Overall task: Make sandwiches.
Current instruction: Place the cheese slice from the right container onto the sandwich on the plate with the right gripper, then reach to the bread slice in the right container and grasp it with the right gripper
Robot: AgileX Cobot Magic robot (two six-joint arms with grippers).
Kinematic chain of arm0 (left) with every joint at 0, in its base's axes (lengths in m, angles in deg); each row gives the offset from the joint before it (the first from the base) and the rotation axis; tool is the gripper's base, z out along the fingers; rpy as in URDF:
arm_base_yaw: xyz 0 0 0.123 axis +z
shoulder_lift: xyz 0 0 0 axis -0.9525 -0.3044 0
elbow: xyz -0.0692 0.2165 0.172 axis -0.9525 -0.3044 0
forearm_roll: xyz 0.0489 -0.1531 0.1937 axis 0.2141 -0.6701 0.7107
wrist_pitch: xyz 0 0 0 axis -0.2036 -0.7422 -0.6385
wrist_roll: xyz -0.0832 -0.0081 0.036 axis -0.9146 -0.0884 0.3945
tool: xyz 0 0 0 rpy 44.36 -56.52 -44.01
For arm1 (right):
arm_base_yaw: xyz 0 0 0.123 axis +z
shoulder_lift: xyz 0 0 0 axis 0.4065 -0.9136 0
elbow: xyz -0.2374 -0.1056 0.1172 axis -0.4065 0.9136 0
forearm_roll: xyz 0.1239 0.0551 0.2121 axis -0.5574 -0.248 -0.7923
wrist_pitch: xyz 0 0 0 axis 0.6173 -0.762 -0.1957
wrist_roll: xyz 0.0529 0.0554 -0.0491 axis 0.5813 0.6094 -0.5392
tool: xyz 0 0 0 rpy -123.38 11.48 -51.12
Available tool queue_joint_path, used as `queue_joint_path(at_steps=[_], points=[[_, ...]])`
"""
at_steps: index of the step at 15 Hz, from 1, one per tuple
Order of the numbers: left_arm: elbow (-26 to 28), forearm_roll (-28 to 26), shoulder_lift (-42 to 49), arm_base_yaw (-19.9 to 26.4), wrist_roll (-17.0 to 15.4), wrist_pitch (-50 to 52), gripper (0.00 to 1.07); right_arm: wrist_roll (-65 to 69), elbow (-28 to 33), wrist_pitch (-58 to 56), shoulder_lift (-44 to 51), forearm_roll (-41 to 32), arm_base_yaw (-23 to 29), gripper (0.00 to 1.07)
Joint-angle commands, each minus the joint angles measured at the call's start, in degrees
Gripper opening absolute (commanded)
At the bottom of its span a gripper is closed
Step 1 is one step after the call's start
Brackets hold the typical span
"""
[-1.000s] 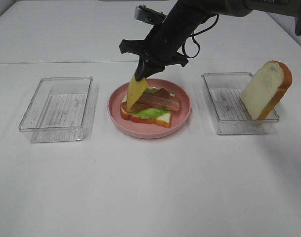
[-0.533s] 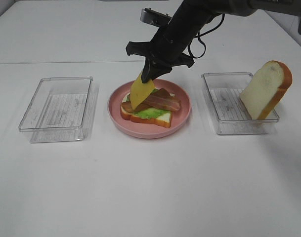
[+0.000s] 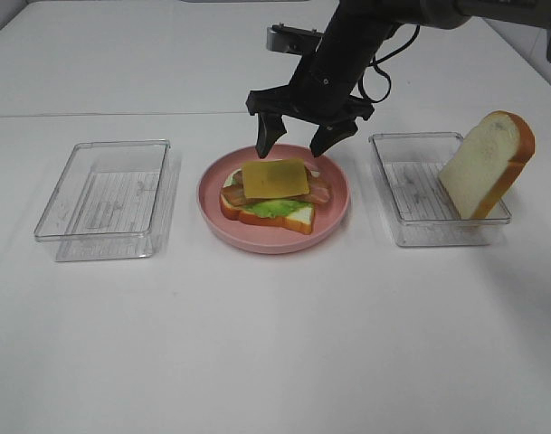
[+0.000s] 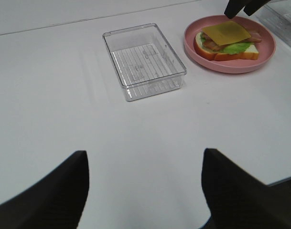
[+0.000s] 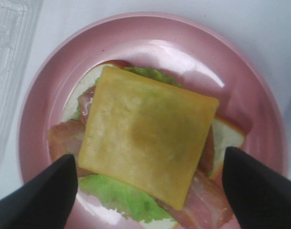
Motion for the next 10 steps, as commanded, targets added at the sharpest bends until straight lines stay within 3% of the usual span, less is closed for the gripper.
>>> queue_joint_path(at_steps=[1,6,10], points=[[-0.11,-0.34,1.32,-0.06,0.00,0.52,0.65,0.11,-0.17,-1.15,1.78,2.92,-0.17,0.80],[-0.11,-0.34,1.32,-0.06,0.00,0.52,0.65,2.98,-0.17,-3.15,5.27,11.00,-0.97,0.80],[-0.11,-0.34,1.32,-0.06,0.00,0.52,0.65,2.69,-0.17,-9.22,10.03,10.77,-7.73,0.79]])
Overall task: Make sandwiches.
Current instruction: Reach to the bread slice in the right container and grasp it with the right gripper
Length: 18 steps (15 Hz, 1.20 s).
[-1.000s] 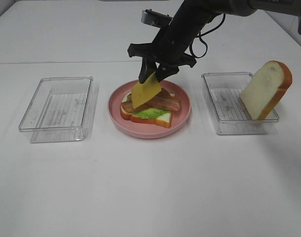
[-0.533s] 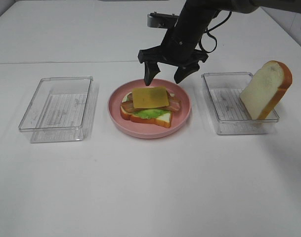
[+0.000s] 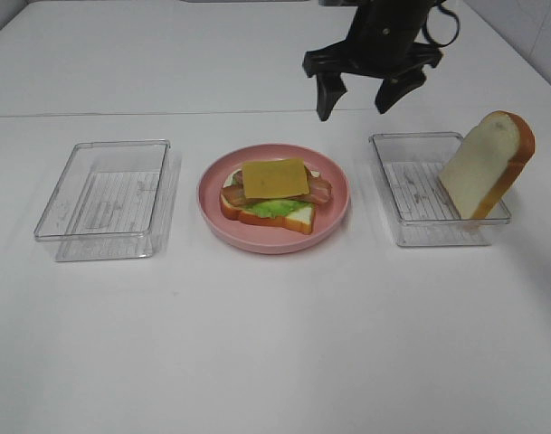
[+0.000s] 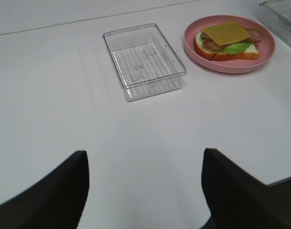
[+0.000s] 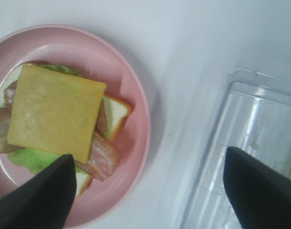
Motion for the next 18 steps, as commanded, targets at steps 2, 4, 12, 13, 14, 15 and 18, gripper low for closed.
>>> queue_joint_path(at_steps=[2,4,12,13,14,15,18], points=[[-0.11,-0.34,1.32,-0.06,0.00,0.52,0.65,0.52,-0.17,-3.32,4.87,0.63,-6.19,0.79],[-0.11,-0.34,1.32,-0.06,0.00,0.52,0.65,0.52,-0.17,-4.93,7.91,0.74,-11.00,0.79],[-0.11,-0.34,1.32,-0.06,0.00,0.52,0.65,-3.67,0.74,-11.52,7.45,-0.63,-20.68,0.78],[-0.11,-0.34,1.32,-0.06,0.00,0.52,0.65,-4.30,0.74,-11.52,6.42,-1.09,-20.86,0.78],[-0.11,-0.34,1.32,-0.06,0.00,0.52,0.65,-4.53,0.74,-11.52,5.44,-1.66,-20.86,0.78],[-0.11,-0.34,1.32,-0.06,0.00,0.52,0.65,-4.81,0.92,-11.52,4.58,-1.78,-20.86,0.78],[-0.11,-0.34,1.32,-0.06,0.00,0.52,0.65,-5.27,4.30,-11.52,3.44,-1.72,-21.43,0.78]])
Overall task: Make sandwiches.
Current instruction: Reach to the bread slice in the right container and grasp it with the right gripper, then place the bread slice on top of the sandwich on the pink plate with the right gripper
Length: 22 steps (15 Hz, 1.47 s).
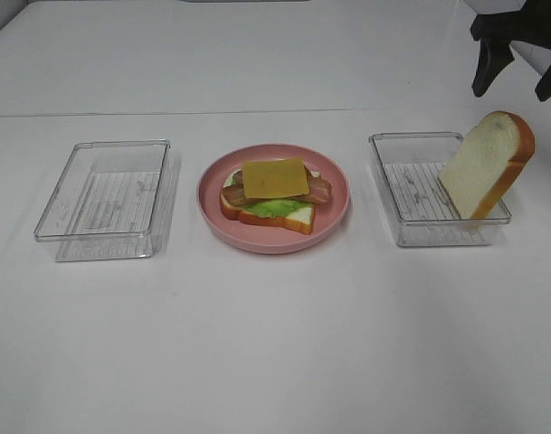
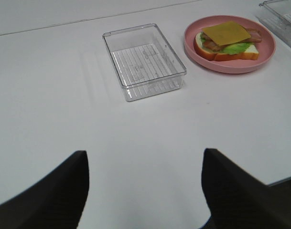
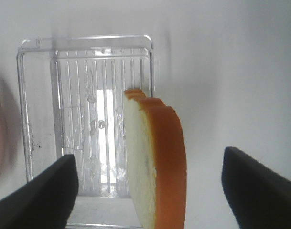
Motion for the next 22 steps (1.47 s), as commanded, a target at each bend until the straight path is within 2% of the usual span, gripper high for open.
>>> queue_joint_path(at_steps=[1,5,7,8,9,10,11,16,20,22], points=[[-0.11,-0.34,1.32,-0.06,0.00,0.52,0.65,-1.43,3.27,-4.18,-0.40,-0.11,-0.57,0.78],[-0.11,-0.34,1.32,-0.06,0.00,0.52,0.65,-2.81,6.36,-3.44,-0.86,-1.26,-0.52,0.71],[-0.11,-0.34,1.32,-0.06,0.00,0.52,0.65,-2.69,6.36,-2.41,-2.35,-1.15,-0.52,0.50],[-0.11,-0.34,1.32,-0.06,0.00,0.52,0.65,-2.69,6.36,-2.29,-2.35,-1.15,-0.52,0.42],[-0.11,-0.34,1.32,-0.06,0.00,0.52,0.65,-2.69,6.36,-2.35,-2.35,-1.15,-0.52,0.28],[-0.11,-0.34,1.32,-0.06,0.00,0.52,0.65,-2.69,6.36,-2.64,-2.35,-0.63,-0.52,0.10],[-0.11,-0.34,1.32,-0.06,0.00,0.52,0.65,-2.69,6.30,-2.75,-2.35,-0.52,-0.52,0.00],[-0.11,-0.34,1.32,-0.06,0.00,0.52,0.65,-2.69,6.25,-2.69,0.40,-4.30,-0.52,0.00],[-0.11,-0.34,1.32,-0.06,0.00,0.52,0.65,-7.28,6.30,-3.38,6.30,-21.31,1.78,0.00],[-0.11,-0.34,1.32,-0.06,0.00,0.52,0.65,-8.25,6.30,-3.04,6.19,-24.87,4.58,0.00]])
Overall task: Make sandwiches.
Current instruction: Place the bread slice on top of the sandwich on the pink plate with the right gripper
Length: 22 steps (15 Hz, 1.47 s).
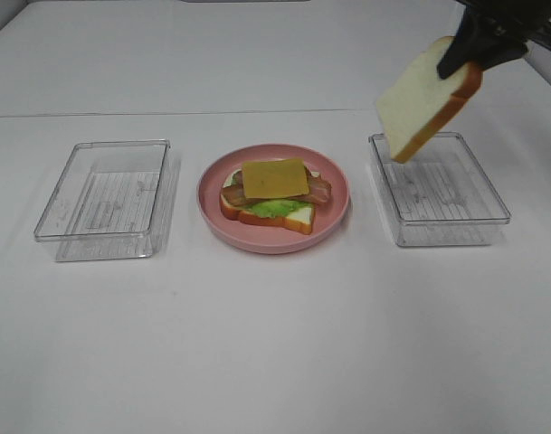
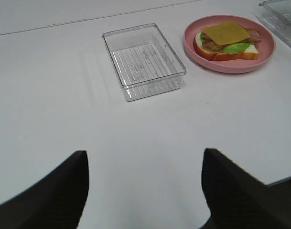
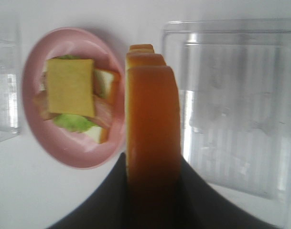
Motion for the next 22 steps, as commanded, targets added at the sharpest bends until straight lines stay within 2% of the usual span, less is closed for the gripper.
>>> queue_joint_path(at_steps=[1,3,6,8,11,14,19,22], points=[[-0.11,-0.34,1.32,-0.06,0.00,0.52,0.65,-1.60,0.34,-1.43,-0.11,-5.67,5.04,0.00],[-0.11,-0.34,1.32,-0.06,0.00,0.52,0.65,-0.92,0.34,3.72,-0.69,-8.42,11.06,0.00],[-0.11,-0.34,1.32,-0.06,0.00,0.52,0.65,0.34,0.34,8.14,-3.67,-13.46,16.79,0.00],[-0.11,-0.34,1.32,-0.06,0.00,0.52,0.65,1.60,0.57,11.86,-6.65,-16.56,18.74,0.00],[-0.11,-0.34,1.32,-0.06,0.00,0.52,0.65,-2.12,8.25,22.69,-7.39,-27.27,18.96,0.00],[-0.11,-0.34,1.32,-0.06,0.00,0.52,0.65,-4.01,12.95,28.07,-7.62,-30.77,18.96,0.00],[-0.11,-0.34,1.32,-0.06,0.00,0.52,0.65,-3.15,14.55,30.83,-8.59,-28.25,18.74,0.00],[-0.11,-0.34,1.32,-0.06,0.00,0.52,0.65,1.32,14.55,30.83,-8.65,-20.45,18.74,0.00]])
